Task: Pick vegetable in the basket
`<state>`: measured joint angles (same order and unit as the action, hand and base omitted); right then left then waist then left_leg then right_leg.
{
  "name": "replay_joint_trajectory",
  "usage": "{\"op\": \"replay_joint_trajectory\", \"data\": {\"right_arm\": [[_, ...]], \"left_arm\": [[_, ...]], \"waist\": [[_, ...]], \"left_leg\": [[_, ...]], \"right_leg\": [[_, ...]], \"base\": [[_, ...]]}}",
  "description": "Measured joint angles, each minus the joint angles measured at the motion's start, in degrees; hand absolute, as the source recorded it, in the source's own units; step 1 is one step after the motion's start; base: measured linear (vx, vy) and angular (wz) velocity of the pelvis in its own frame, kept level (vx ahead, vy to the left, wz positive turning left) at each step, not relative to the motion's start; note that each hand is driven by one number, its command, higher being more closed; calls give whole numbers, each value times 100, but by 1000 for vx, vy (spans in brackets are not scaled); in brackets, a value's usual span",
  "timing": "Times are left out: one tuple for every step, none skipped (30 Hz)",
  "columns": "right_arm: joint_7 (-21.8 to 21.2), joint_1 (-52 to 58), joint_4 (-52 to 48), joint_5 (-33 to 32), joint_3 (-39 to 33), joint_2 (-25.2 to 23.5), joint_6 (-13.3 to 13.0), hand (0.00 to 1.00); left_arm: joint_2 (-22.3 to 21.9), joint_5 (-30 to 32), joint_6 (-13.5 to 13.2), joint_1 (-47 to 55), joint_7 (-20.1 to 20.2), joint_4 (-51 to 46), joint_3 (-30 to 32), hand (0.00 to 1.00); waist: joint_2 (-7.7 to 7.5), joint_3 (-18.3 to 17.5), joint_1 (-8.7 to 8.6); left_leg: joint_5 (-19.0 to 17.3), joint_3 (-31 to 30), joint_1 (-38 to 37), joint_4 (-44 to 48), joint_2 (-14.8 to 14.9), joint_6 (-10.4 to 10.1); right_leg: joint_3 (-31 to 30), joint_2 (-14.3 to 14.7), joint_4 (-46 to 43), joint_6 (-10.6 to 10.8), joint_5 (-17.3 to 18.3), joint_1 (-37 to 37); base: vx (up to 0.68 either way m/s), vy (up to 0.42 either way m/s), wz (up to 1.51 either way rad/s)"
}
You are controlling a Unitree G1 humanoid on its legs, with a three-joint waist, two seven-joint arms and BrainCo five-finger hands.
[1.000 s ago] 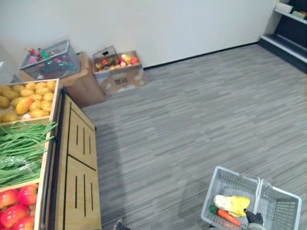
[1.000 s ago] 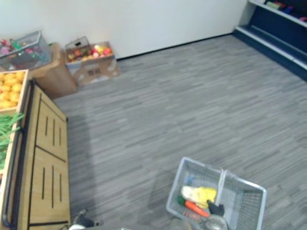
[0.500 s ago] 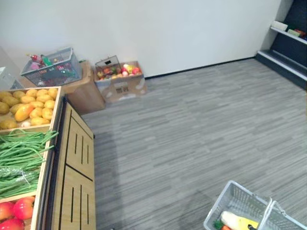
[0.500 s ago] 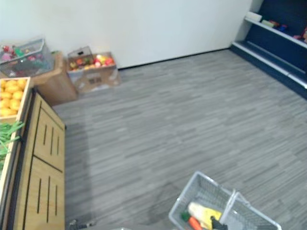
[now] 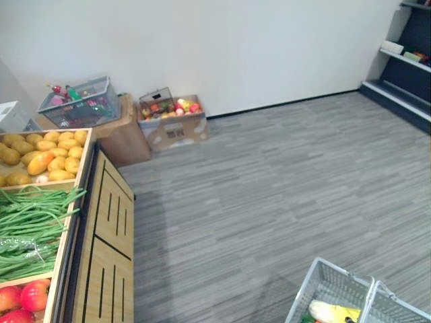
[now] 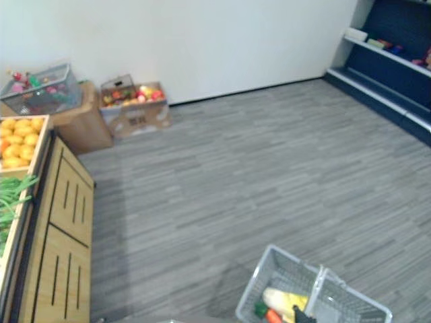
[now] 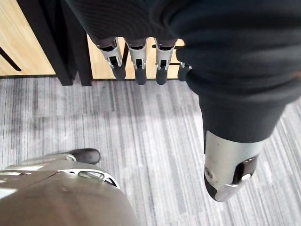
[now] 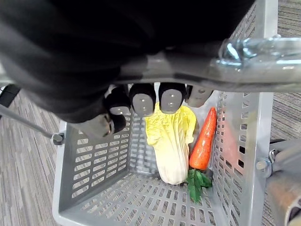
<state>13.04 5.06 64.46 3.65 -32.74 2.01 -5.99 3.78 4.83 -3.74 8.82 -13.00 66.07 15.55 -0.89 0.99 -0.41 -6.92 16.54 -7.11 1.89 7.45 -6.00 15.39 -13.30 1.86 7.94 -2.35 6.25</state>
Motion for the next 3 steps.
{"op": "replay_joint_trajectory", "data": {"right_arm": [[0, 0, 8, -15, 7, 2, 0, 100], [0, 0, 9, -18, 15, 3, -1, 100], [0, 0, 9, -19, 23, 5, -1, 100]], "left_arm": [[0, 0, -6, -3, 5, -1, -14, 0], [21, 3, -9, -8, 7, -1, -91, 0], [33, 3, -15, -13, 6, -1, -149, 0]], "waist": [[1, 20, 14], [-3, 36, 10], [-2, 48, 13]], "left_leg": [[27, 0, -3, -35, 0, -23], [73, -6, -4, -97, -6, -35], [82, -7, -4, -122, -6, -33]], "right_leg": [[3, 11, 46, 2, 1, -1], [13, 19, 87, 2, 3, -3], [20, 27, 112, 4, 5, -3]], "base": [[-148, -97, -4], [-156, -96, -3], [-111, -64, 0]]}}
